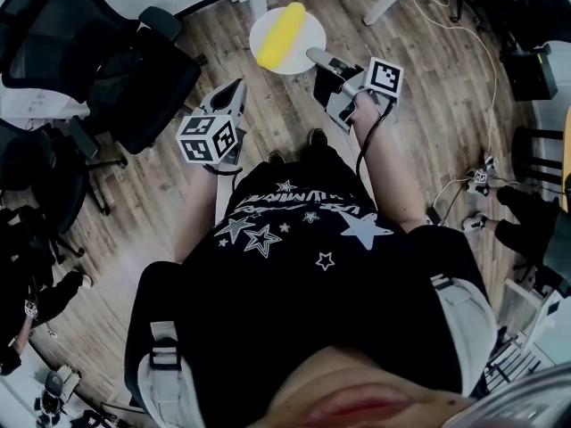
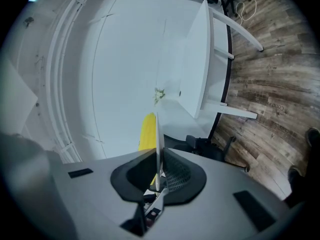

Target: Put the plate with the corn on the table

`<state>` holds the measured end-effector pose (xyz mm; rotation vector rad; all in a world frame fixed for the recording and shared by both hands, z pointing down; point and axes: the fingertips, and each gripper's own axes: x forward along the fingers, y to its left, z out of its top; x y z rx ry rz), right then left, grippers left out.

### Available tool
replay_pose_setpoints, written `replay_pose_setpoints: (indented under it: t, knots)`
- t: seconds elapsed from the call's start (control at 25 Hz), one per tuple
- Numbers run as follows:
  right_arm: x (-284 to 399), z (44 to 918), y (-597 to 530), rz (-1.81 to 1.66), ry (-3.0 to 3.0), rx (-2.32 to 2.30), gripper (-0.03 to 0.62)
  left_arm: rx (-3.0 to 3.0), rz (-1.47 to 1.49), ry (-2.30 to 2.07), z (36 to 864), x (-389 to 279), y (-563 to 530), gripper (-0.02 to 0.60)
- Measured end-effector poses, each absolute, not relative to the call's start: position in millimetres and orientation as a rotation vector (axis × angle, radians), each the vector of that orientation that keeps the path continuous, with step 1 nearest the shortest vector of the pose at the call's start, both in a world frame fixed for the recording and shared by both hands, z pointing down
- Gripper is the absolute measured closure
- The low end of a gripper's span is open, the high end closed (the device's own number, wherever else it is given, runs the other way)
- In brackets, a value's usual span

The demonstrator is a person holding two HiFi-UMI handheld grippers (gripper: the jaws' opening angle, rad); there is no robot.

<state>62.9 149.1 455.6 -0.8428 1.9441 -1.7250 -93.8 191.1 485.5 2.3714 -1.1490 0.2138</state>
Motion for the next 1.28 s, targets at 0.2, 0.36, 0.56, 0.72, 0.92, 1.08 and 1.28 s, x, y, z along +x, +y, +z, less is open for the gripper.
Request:
replay_pose_setpoints:
  t: [0.2,0.36,0.56,0.72,0.92,1.08,1.28]
  knots:
    - [58.8,463.5,144.6,-1.741,1.935,-0.86,0.568,2.368,0.196,-1.167,488.4,-101.9,184.2,0.574]
    - [59.0,464.4,135.4,-1.761,1.933,-0.851,0.566,2.35,0.179,-1.185,488.4,-104.1,178.6,0.575]
    - [63.5,461.2,111.6,-1.772,1.933,-0.807,0.566,2.319,0.178,-1.221,489.9,-101.4,166.6,0.575]
    - [64.4,468.1,72.7,-1.797,1.935,-0.779,0.566,2.291,0.187,-1.264,493.3,-104.8,136.7,0.575]
    - [70.5,469.5,18.6,-1.818,1.976,-0.741,0.566,2.256,0.19,-1.296,497.1,-95.2,87.0,0.575]
    - [83.6,470.8,-25.8,-1.824,1.989,-0.706,0.566,2.265,0.189,-1.313,496.5,-73.2,45.7,0.575]
    - [107.7,459.3,-102.1,-1.834,2.018,-0.672,0.565,2.259,0.199,-1.344,484.2,-43.2,-21.3,0.575]
